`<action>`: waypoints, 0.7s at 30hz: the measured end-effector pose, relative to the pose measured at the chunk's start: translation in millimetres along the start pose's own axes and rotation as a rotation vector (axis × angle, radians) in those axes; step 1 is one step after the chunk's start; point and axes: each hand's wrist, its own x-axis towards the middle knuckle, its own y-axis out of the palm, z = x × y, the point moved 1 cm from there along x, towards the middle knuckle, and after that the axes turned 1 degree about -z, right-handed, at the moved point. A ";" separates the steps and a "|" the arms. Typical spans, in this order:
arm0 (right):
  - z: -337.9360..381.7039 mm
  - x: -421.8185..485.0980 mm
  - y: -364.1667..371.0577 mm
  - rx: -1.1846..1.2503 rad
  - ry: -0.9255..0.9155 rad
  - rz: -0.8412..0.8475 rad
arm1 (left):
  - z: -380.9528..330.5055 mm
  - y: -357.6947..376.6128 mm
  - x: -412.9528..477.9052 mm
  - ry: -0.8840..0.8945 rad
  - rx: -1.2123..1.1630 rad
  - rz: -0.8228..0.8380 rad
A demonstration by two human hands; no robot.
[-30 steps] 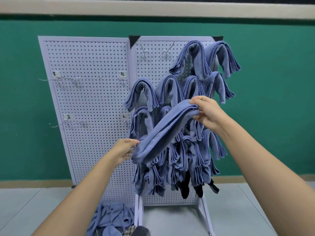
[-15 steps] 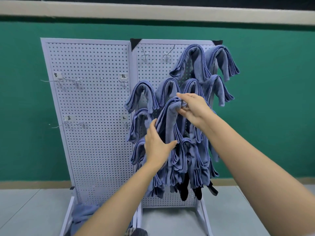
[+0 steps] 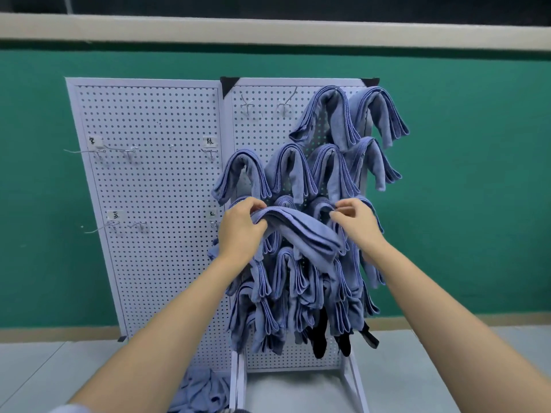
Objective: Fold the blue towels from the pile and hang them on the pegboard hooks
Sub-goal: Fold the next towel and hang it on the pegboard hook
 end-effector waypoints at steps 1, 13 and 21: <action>6.7 -2.3 6.8 -0.030 -0.100 0.024 | -3.5 -0.8 3.1 -0.014 0.018 0.000; 42.9 13.9 34.9 -0.434 -0.505 -0.032 | -37.6 -3.3 49.0 0.014 0.071 -0.003; 83.4 72.8 22.4 -0.094 -0.473 -0.151 | -54.7 9.7 105.9 0.091 -0.030 -0.062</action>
